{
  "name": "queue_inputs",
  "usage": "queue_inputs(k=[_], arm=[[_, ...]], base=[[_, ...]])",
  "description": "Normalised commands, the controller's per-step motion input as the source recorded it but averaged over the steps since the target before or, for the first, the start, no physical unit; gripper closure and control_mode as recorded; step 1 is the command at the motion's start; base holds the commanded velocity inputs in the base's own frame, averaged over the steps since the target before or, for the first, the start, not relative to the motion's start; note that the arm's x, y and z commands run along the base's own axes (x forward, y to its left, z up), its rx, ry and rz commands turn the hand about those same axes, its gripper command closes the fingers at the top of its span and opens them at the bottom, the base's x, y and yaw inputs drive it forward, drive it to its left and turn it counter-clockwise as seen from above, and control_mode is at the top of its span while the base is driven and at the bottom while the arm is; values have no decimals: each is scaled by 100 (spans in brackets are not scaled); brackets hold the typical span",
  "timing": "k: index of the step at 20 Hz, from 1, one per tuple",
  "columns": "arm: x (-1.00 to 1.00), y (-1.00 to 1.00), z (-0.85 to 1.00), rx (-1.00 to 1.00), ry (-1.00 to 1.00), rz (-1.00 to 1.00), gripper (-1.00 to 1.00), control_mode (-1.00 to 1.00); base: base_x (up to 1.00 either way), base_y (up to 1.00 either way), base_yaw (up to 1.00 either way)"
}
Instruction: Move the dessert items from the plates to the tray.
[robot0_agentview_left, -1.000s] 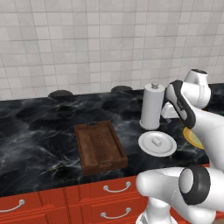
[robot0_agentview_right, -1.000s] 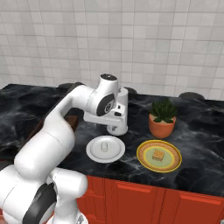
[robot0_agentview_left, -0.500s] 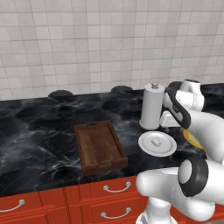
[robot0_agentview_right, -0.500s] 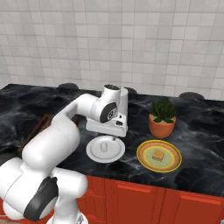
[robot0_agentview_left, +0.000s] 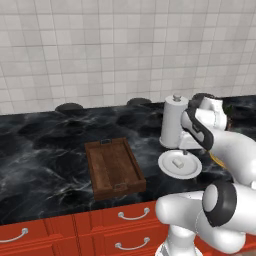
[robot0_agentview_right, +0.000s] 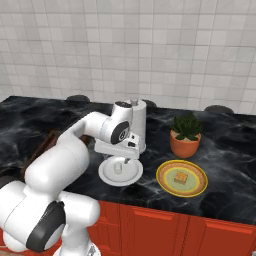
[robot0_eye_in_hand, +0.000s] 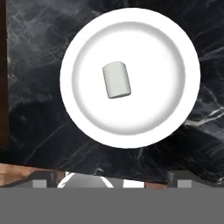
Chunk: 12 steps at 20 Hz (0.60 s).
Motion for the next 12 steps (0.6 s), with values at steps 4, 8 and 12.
queue_inputs(k=[4, 8, 12], arm=[[33, 31, -15, 0, 0, 0, -100, -100], [40, 7, -14, -1, 0, 0, -100, -100], [48, 0, -13, 0, 0, 0, -100, -100]], base=[[0, 0, 0], [0, 0, 0], [0, 0, 0]])
